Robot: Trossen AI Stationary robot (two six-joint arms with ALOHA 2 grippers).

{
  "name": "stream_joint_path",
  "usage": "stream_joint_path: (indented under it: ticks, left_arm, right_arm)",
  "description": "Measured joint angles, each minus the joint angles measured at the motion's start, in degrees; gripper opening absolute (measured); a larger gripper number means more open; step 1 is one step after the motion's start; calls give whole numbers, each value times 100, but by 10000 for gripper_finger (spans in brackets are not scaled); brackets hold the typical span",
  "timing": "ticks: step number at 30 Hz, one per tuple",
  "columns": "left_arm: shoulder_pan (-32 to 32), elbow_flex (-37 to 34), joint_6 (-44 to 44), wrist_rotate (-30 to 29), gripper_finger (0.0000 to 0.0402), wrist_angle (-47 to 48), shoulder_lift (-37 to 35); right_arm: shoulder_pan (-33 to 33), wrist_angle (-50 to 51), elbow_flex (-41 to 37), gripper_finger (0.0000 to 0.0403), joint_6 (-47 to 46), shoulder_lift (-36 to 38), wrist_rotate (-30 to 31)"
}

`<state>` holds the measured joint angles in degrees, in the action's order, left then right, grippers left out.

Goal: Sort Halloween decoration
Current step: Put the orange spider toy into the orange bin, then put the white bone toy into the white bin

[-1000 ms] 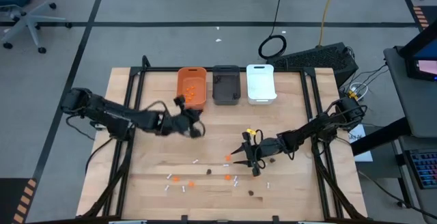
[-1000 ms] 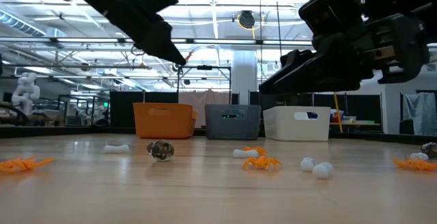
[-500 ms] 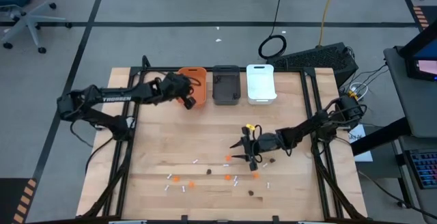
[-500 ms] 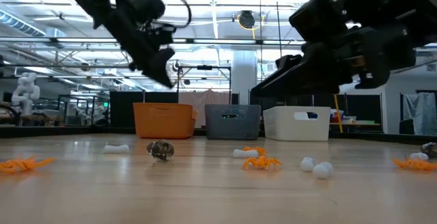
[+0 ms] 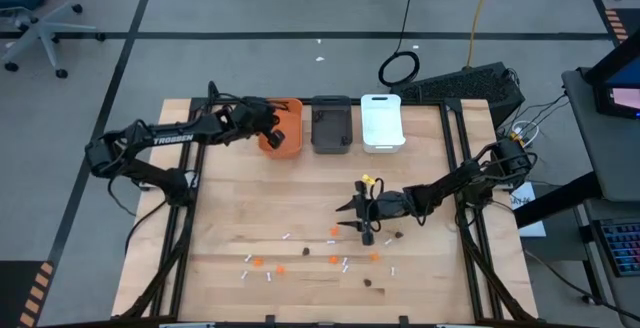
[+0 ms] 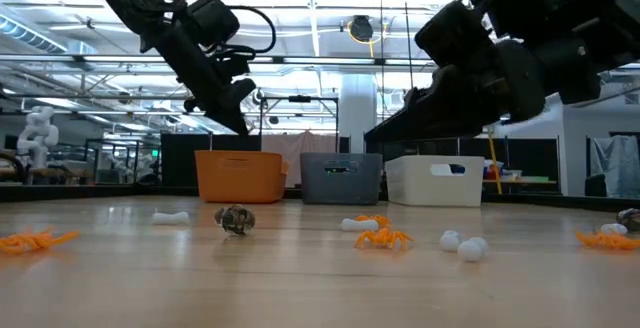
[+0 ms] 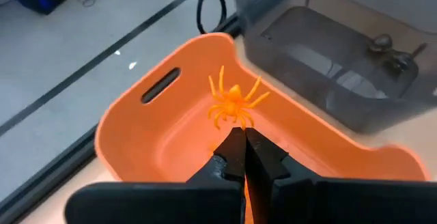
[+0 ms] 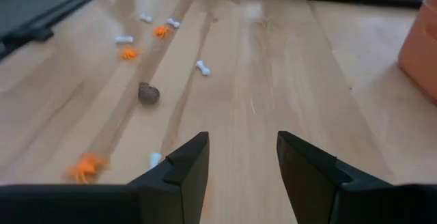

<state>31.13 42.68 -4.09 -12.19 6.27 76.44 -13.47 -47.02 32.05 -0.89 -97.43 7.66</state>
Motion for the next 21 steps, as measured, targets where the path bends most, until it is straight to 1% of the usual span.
stream_joint_path:
  ticks: [3,6,8,11,13,15,17,19,21]
  left_arm:
    - [95,0,-123,140,15,91,0]
    - [120,0,-144,260,46,66,4]
    - [112,0,-132,142,72,58,4]
    - [111,0,-267,-188,110,8,4]
    - [34,0,-420,-98,128,8,4]
    - [-197,-2,-445,69,138,-151,4]
    - [-542,-40,-420,79,140,-486,4]
    - [-948,-91,-304,32,138,-766,4]
    - [-1407,-94,-193,-49,136,-924,-32]
  right_arm:
    - [-40,-73,0,157,-357,1,-2]
    - [-104,-212,0,157,-378,2,-22]
    - [-158,-254,3,157,-380,2,-24]
    - [-240,-244,20,157,-381,2,-31]
    - [-328,-238,20,157,-382,3,-31]
    - [-449,-180,20,157,-382,55,-74]
    - [-571,-136,20,157,-400,186,-228]
    - [-716,211,20,157,-472,473,-279]
    - [-861,764,26,157,-653,798,-274]
